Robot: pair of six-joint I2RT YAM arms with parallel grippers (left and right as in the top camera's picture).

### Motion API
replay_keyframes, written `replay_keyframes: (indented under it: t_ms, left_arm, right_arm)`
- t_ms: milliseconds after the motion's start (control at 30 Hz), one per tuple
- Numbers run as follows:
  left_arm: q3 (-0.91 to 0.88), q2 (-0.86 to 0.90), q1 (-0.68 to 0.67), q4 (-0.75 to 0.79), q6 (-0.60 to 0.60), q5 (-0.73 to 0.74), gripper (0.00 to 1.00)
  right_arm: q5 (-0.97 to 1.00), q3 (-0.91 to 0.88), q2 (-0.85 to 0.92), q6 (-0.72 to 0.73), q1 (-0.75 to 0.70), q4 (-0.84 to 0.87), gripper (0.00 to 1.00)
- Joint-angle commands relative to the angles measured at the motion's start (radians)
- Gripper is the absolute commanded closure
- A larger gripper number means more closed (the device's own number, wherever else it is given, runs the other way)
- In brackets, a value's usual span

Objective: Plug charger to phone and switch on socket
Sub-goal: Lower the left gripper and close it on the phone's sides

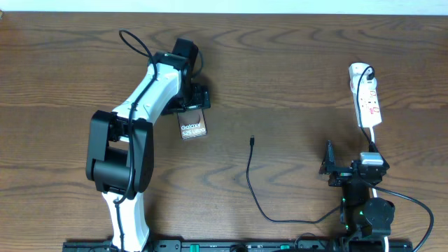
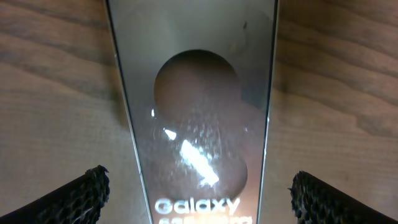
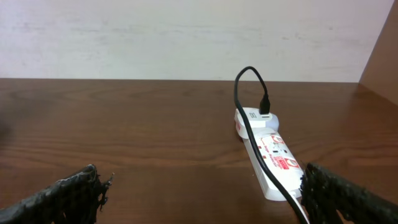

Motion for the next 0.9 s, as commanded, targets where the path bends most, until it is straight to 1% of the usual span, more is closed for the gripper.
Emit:
replay_keyframes:
  t_ms: [0, 400, 500, 667, 800, 867]
  left_arm:
    - [-0.037, 0.013, 0.001, 0.037, -0.017, -0.018, 0.05]
    - [-0.157, 0.013, -0.030, 0.165, -0.017, -0.018, 0.05]
    - [-0.189, 0.013, -0.045, 0.193, -0.021, -0.061, 0.05]
    - [-0.236, 0.013, -0.058, 0.224, -0.090, -0.119, 0.05]
    - [-0.245, 0.013, -0.058, 0.211, -0.149, -0.117, 0.05]
    - [-0.246, 0.013, -0.058, 0.190, -0.174, -0.117, 0.08]
  right_arm:
    - [0.012, -0.003, -0.007, 0.014, 0.005, -0.001, 0.01]
    - [0.012, -0.003, -0.007, 0.014, 0.005, -0.001, 0.01]
    - [0.012, -0.003, -0.007, 0.014, 0.005, -0.001, 0.01]
    - [0.012, -0.003, -0.007, 0.014, 0.005, -0.001, 0.01]
    - [0.012, -0.002, -0.007, 0.014, 0.005, -0.001, 0.01]
    - [0.012, -0.003, -0.007, 0.014, 0.005, -0.001, 0.01]
